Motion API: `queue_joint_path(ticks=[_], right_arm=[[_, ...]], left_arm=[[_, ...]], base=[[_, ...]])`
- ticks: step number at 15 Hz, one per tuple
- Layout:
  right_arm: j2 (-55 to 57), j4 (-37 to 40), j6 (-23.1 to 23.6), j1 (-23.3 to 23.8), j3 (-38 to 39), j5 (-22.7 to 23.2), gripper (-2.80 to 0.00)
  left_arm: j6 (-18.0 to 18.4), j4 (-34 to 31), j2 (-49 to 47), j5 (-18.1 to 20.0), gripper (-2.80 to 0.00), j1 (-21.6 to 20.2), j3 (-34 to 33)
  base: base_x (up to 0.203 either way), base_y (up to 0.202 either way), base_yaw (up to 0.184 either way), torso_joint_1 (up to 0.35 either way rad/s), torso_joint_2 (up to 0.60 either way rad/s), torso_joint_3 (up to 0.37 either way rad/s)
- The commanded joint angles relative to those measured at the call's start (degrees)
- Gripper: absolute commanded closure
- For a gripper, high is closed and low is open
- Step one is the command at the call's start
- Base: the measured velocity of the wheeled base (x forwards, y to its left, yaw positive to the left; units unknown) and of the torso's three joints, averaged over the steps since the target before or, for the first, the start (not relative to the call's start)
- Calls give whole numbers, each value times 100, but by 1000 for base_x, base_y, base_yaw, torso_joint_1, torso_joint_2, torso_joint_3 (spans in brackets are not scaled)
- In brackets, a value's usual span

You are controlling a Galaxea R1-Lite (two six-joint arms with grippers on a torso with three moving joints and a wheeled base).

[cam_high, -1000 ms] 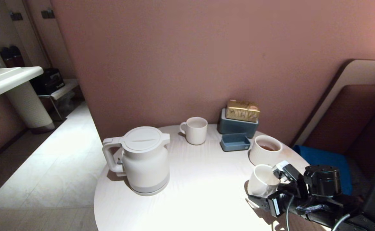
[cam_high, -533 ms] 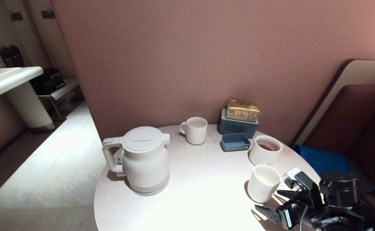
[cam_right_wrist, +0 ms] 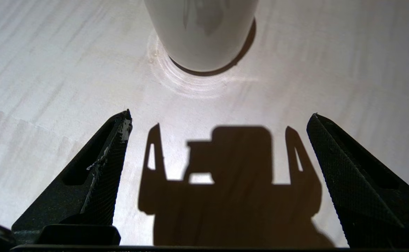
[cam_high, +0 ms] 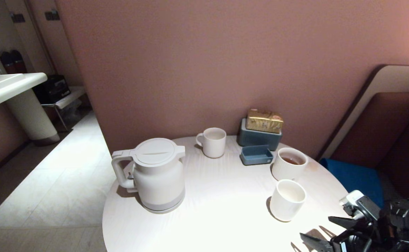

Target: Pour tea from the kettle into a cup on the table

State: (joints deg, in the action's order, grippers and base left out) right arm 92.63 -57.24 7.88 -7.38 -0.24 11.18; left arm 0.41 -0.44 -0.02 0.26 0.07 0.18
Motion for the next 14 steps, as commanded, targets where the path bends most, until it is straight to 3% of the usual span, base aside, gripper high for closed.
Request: queue_joint_path(ticks=[1,7,8,14], right_arm=[[-1026,459,7,175,10,-15,-280],[-3515,3856,-186,417,-668,-1044,-280],[-3876,4344,-243,429,-750,-1152,-2],[-6134,7021,-576,447,-1182,-1424,0]], left_arm=[[-1,0,-6,0,0,1,-1],[2,0,-6,0,0,1,-1],[2,0,-6,0,0,1,-1],[-6,0,-6,0,0,1,-1]], base=[[0,0,0,0,0,0],[0,0,0,0,0,0],[0,0,0,0,0,0],[0,0,0,0,0,0]])
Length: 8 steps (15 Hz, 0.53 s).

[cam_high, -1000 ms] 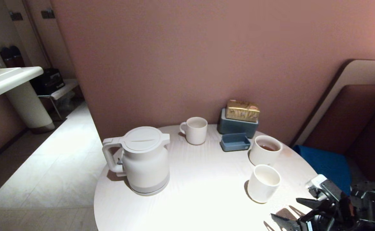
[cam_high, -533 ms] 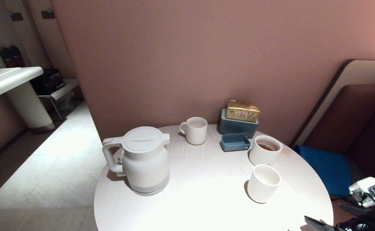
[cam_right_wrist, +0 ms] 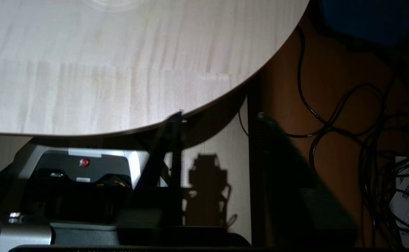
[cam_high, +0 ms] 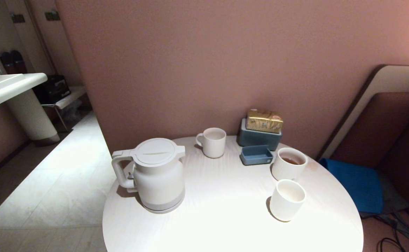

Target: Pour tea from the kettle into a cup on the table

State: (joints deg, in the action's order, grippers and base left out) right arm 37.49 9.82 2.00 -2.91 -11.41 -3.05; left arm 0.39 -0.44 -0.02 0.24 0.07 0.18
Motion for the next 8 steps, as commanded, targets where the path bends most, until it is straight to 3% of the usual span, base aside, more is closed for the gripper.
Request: queue_joint_path(ticks=[1,8], right_arm=[[-938,806,-23,1,-216,-2,0],[-2592,2689,-305,102,-750,-19,0]], left_arm=[[5,0,-6,2,0,1,-1],[5,0,-6,2,0,1,-1]], base=[[0,0,0,0,0,0],[0,0,0,0,0,0]])
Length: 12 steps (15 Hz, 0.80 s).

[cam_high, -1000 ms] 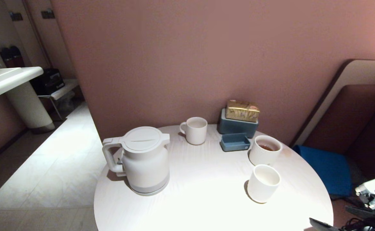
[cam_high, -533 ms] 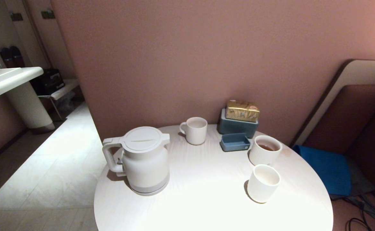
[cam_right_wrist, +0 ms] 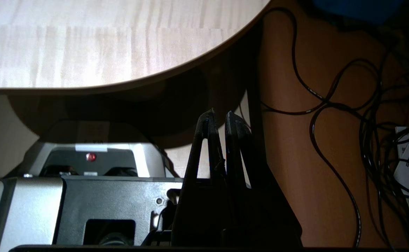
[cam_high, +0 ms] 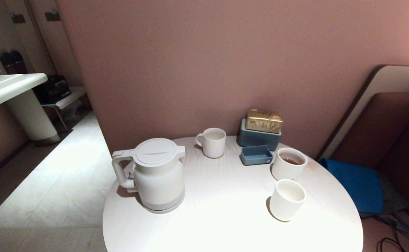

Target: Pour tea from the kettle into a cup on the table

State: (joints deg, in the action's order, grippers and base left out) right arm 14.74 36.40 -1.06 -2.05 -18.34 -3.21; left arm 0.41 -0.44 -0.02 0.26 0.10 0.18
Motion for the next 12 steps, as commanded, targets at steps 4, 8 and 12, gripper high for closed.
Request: queue_joint_path(ticks=[4,8,12], right_arm=[[-1168,553,34,110,-615,55,0],[-1474,1254,-469,118,-966,153,0],[-1474,-288,-604,119,-86,600,0]], left_arm=[[-6,0,-6,0,0,-1,-1],[-1,0,-6,0,0,-1,-1],[0,0,-6,0,0,-1,-1]], base=[[0,0,0,0,0,0],[0,0,0,0,0,0],[0,0,0,0,0,0]])
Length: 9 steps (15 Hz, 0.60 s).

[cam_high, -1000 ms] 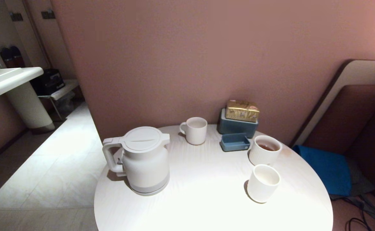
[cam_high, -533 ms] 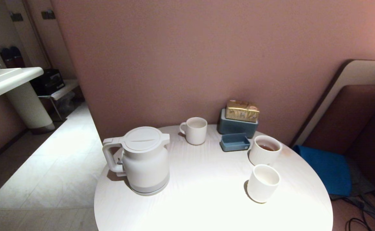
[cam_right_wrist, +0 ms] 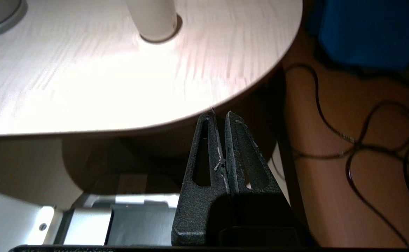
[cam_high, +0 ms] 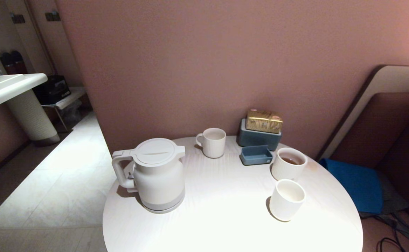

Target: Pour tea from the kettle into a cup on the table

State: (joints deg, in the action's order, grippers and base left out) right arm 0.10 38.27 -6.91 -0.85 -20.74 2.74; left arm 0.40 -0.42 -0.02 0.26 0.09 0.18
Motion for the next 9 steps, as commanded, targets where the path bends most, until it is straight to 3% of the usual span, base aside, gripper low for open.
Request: queue_joint_path(ticks=[1,3,5,9], right_arm=[[-10,-1351,83,-1,638,10,0],[-10,-3118,577,1,1609,-30,0],[-10,-3812,1447,5,2053,-170,0],[-10,-3782,1034,6,2057,-142,0]], left_arm=[[3,-2,-6,0,0,-1,-1],[-5,-2,-6,0,0,-1,-1],[-5,-2,-6,0,0,-1,-1],[3,-2,-6,0,0,-1,-1]], base=[[0,0,0,0,0,0],[0,0,0,0,0,0],[0,0,0,0,0,0],[0,0,0,0,0,0]])
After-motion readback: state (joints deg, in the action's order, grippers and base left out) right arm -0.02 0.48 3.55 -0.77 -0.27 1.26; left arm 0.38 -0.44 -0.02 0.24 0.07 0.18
